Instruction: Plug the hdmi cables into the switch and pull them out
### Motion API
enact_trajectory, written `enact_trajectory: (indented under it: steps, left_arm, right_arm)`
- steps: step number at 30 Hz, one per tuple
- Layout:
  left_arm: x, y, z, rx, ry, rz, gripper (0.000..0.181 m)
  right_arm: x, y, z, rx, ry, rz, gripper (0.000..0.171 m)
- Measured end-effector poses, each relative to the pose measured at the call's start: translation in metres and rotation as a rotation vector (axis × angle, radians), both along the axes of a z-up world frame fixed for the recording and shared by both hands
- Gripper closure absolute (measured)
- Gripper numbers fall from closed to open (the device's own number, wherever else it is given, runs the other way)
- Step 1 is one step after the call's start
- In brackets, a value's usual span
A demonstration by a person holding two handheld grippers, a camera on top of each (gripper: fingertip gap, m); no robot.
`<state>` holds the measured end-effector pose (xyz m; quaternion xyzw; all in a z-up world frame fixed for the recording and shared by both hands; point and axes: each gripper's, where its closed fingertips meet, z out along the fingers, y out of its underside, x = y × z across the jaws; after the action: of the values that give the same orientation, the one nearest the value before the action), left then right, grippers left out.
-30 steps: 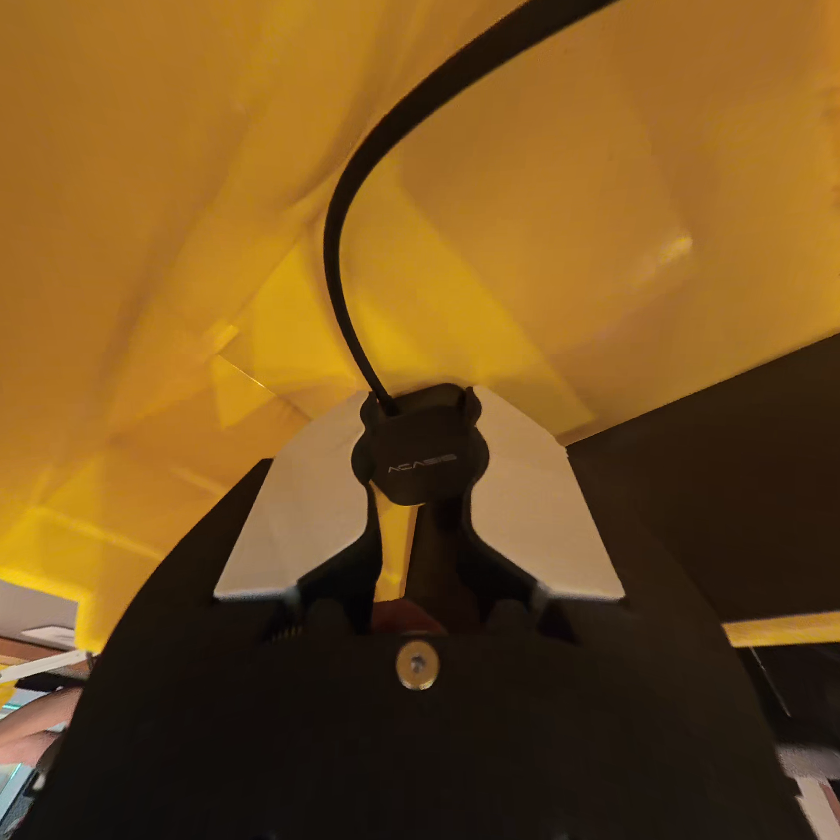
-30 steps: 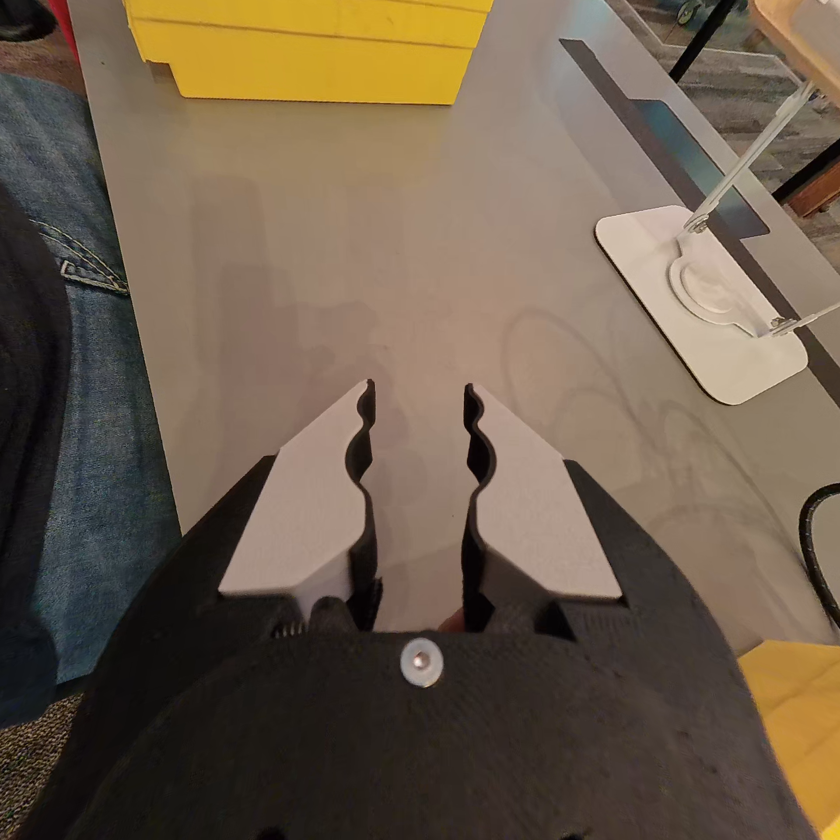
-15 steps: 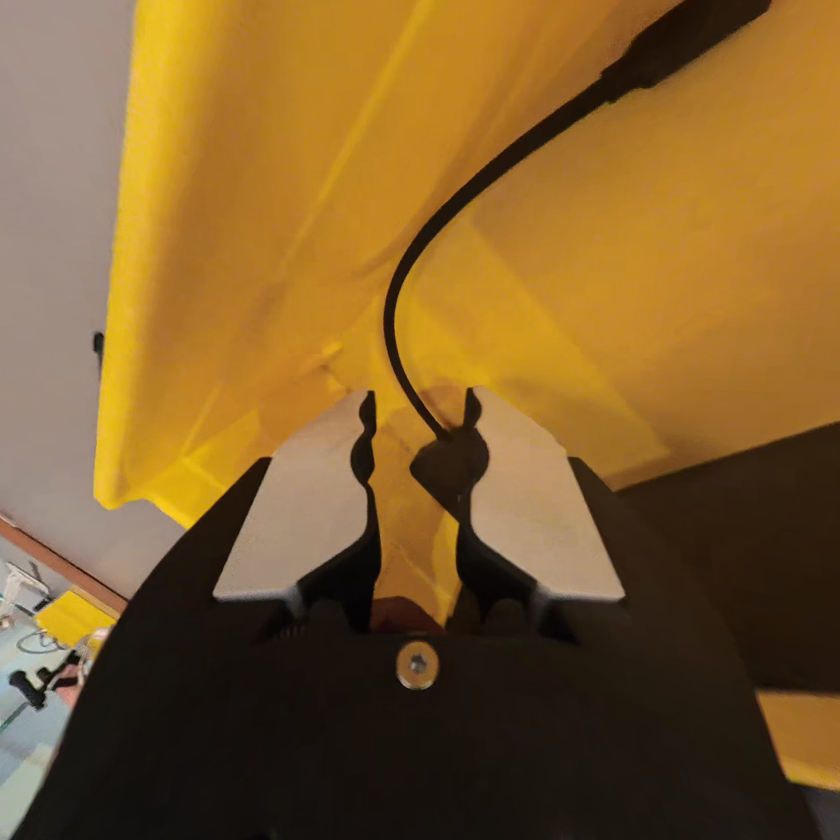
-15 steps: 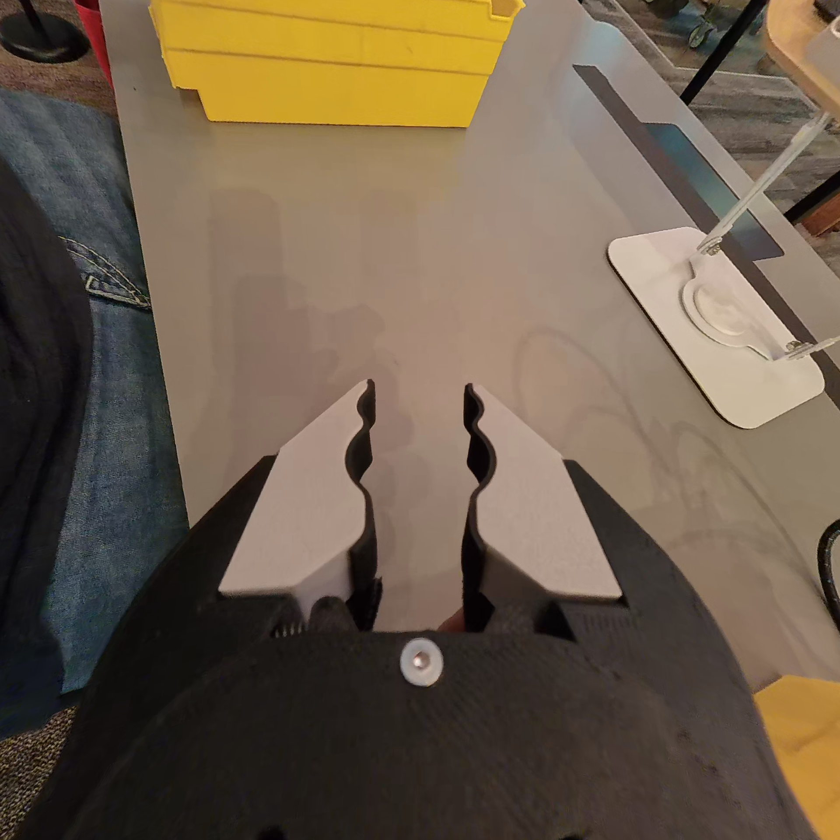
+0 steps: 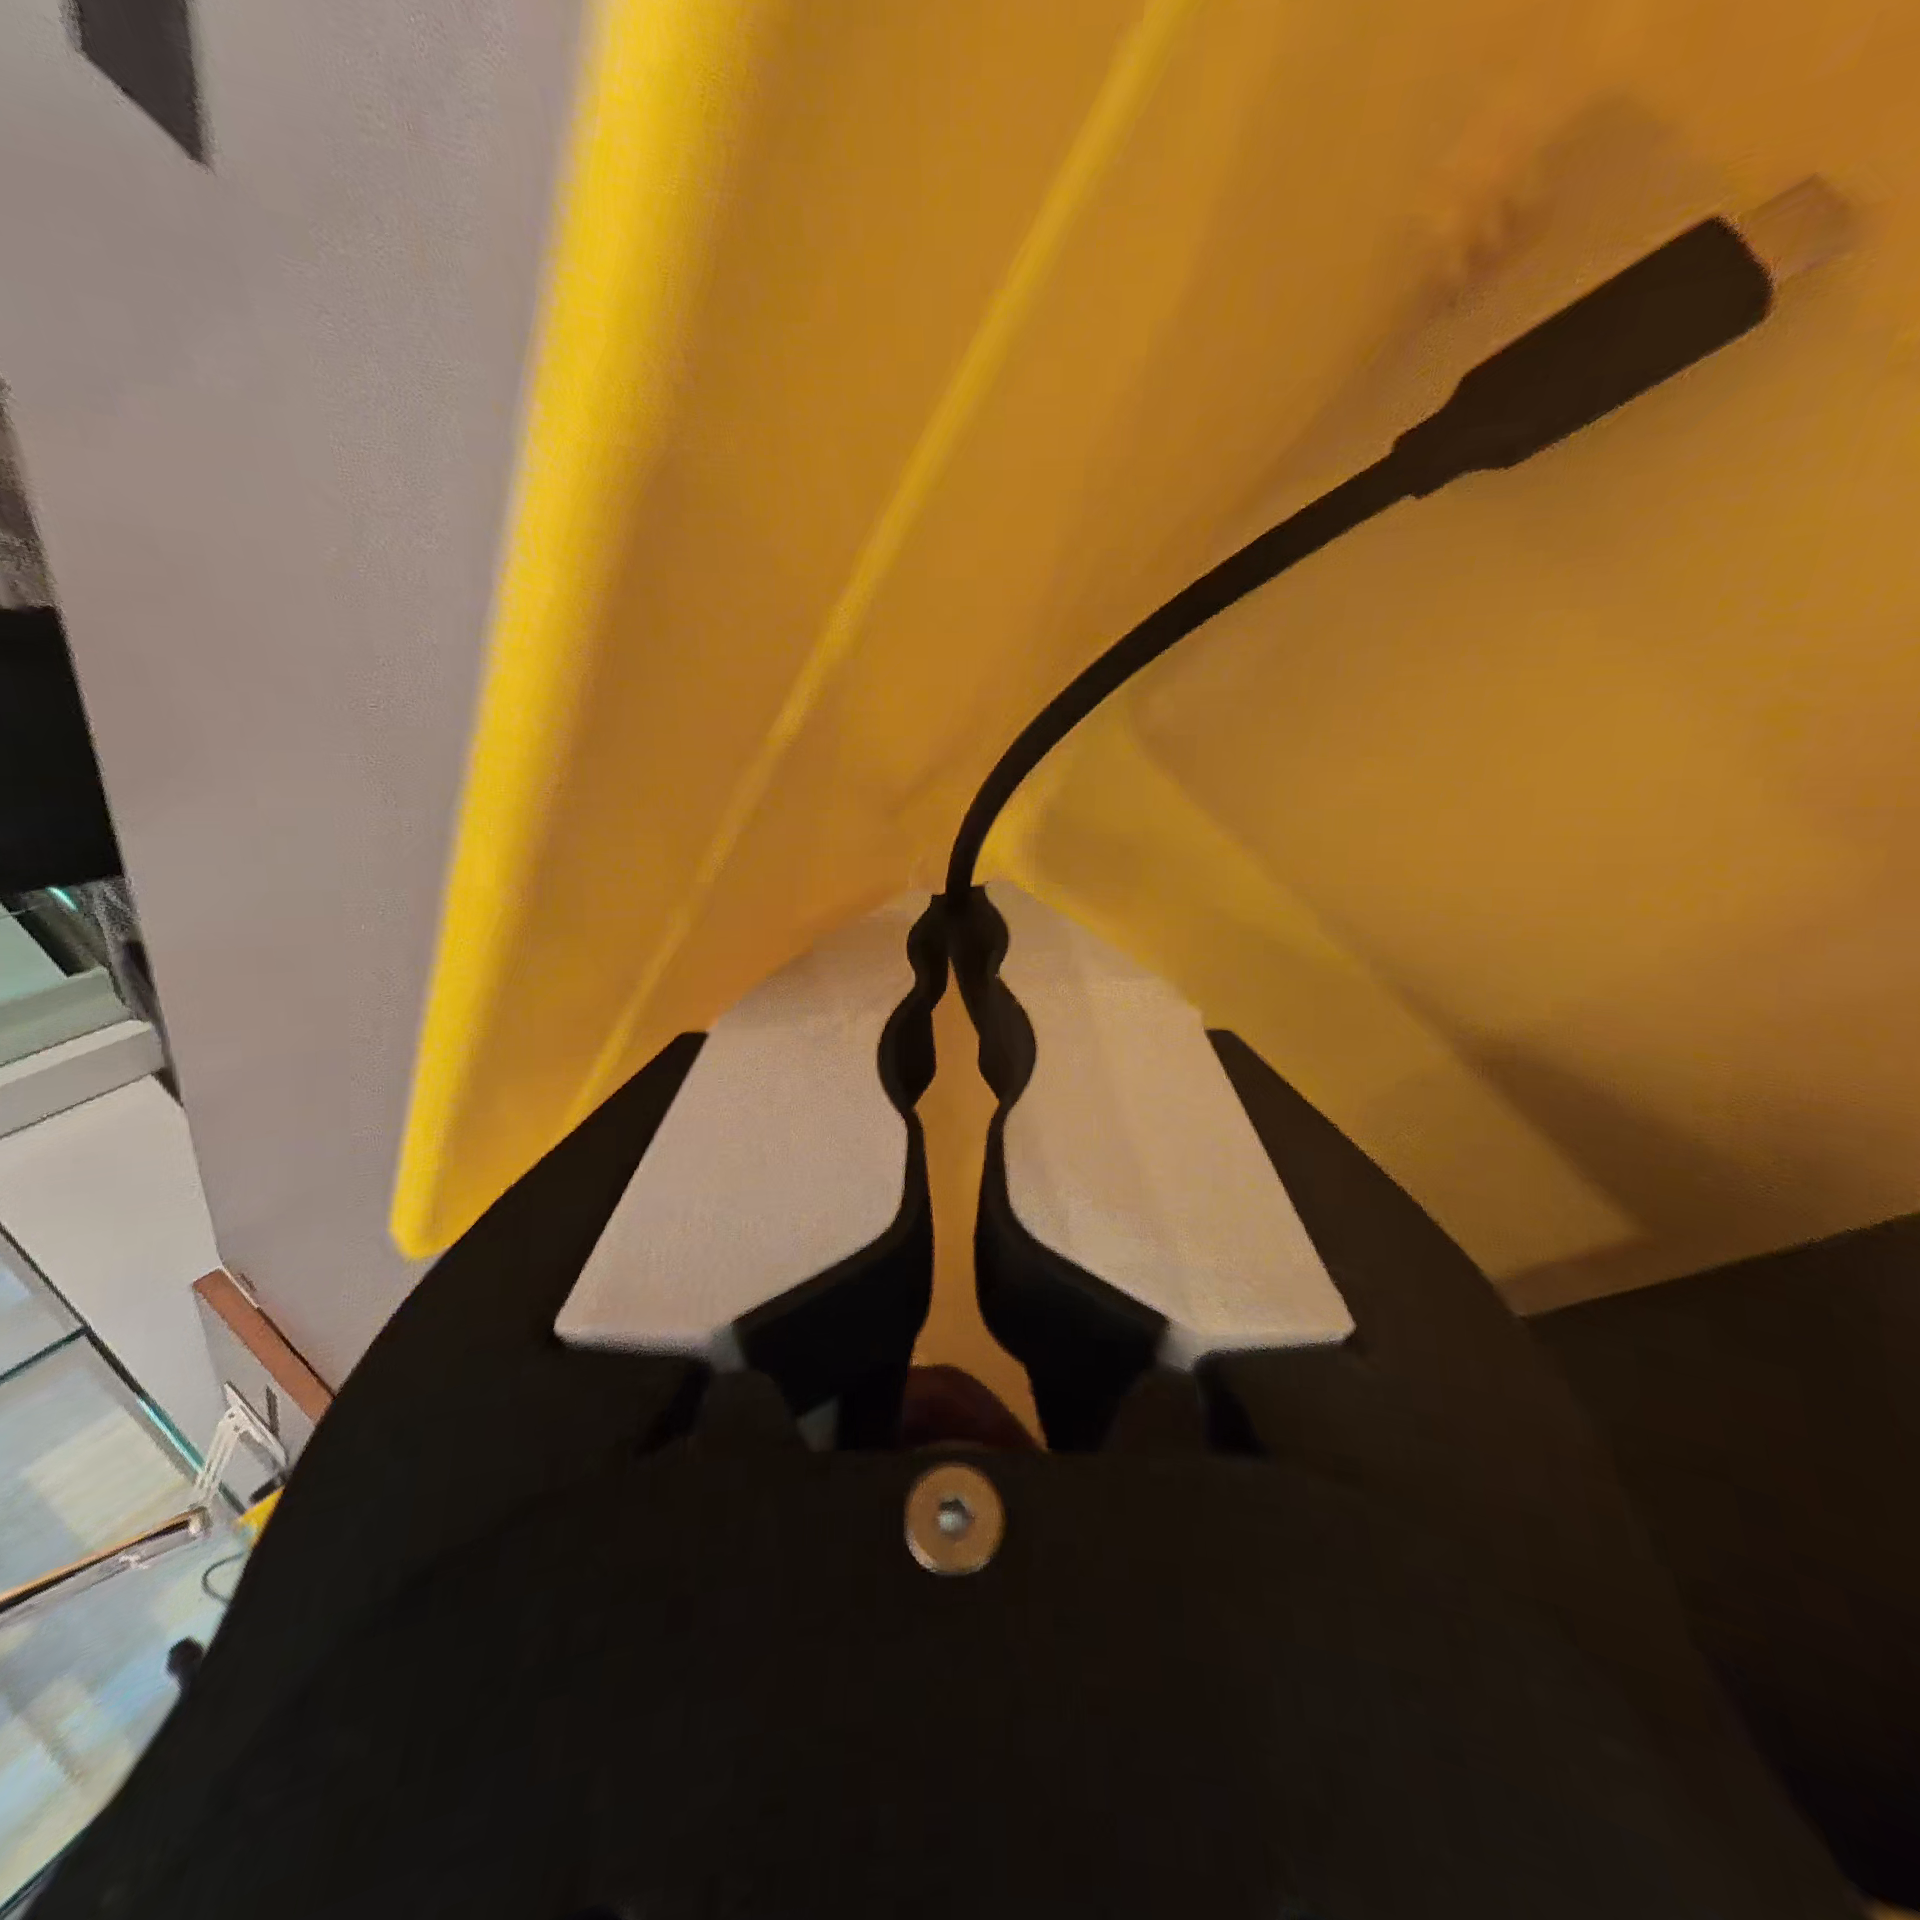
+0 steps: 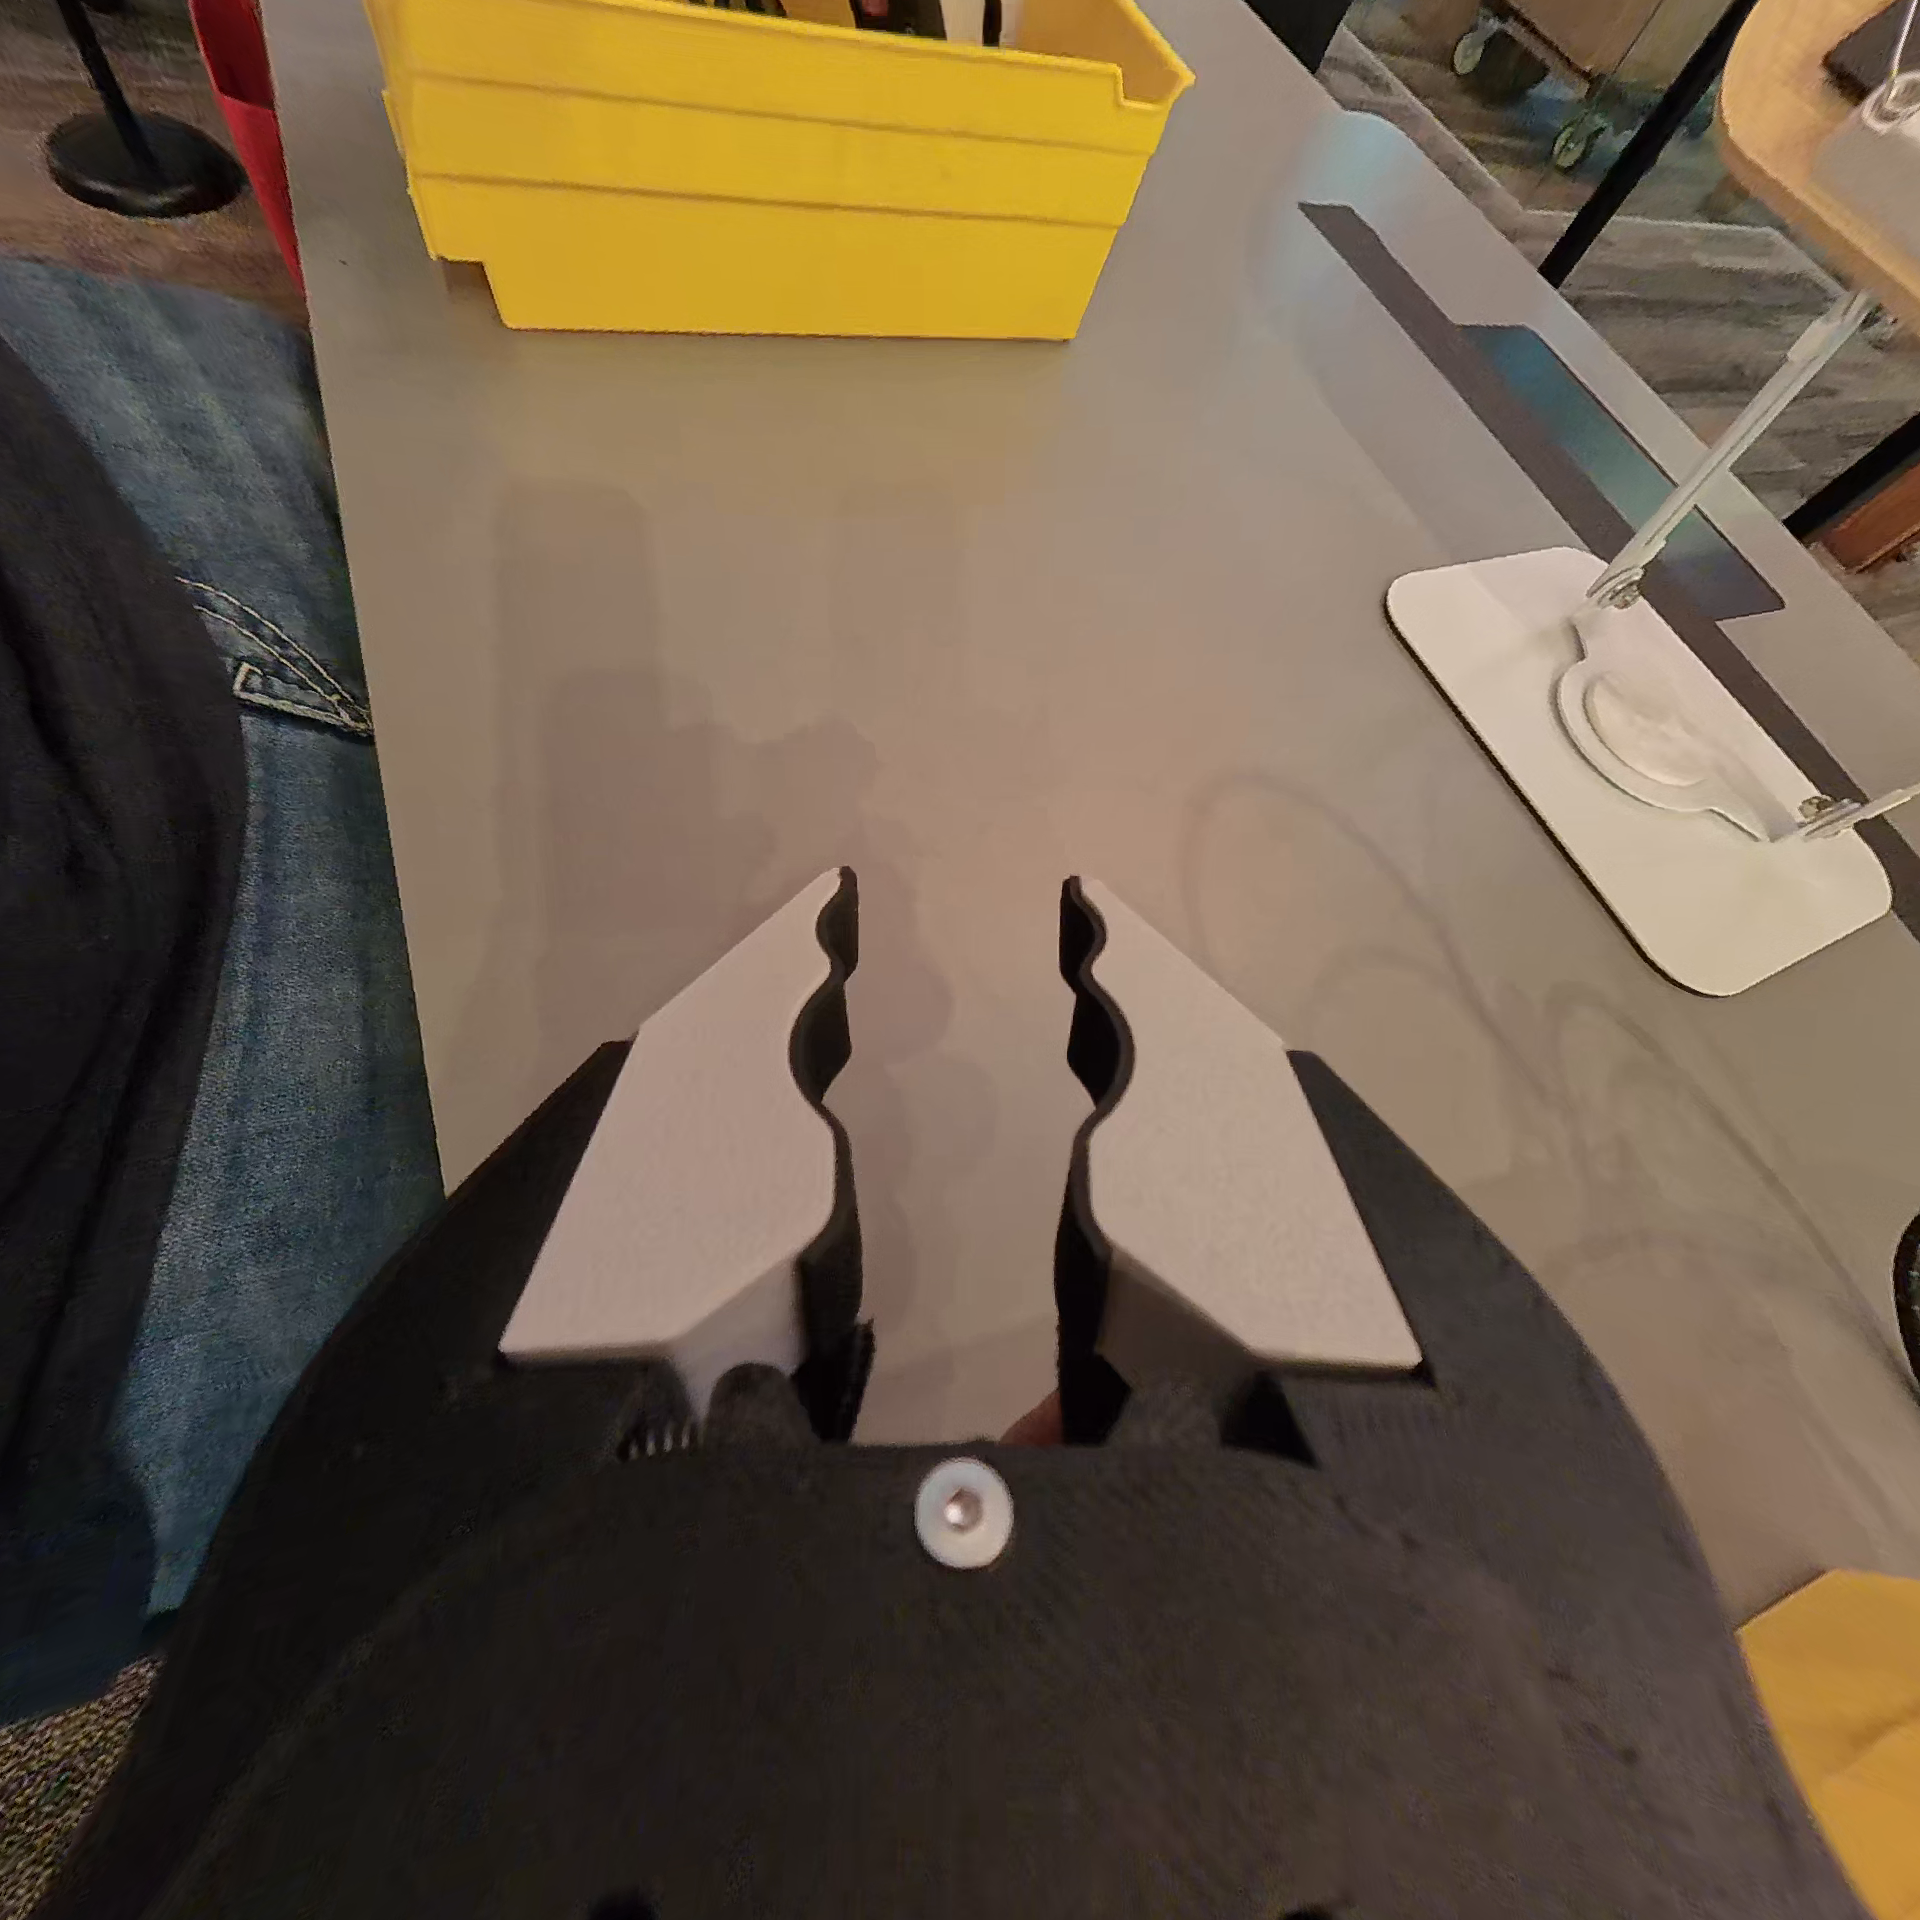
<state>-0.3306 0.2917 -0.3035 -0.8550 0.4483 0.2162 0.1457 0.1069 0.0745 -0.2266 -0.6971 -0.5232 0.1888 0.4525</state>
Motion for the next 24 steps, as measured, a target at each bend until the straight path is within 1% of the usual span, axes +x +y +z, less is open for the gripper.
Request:
enact_trajectory:
  steps: [4,10,13,21,24]
  left_arm:
    - [0.007,-0.006,0.029,0.084,-0.029,-0.032,0.179]
    - [0.024,-0.016,0.092,0.263,-0.077,-0.085,0.179]
    - [0.034,-0.020,0.118,0.355,-0.085,-0.118,0.179]
    - [0.075,-0.030,0.173,0.577,-0.122,-0.242,0.181]
    - [0.098,-0.037,0.189,0.617,-0.142,-0.293,0.181]
  right_arm:
    - [-0.003,0.002,0.003,0.006,0.004,0.008,0.134]
    - [-0.009,0.002,0.006,0.014,0.017,0.016,0.134]
    - [-0.012,0.001,0.008,0.018,0.018,0.022,0.134]
    - [-0.015,0.003,0.018,0.054,0.042,0.020,0.134]
    - [-0.019,0.006,0.025,0.082,0.056,0.015,0.134]
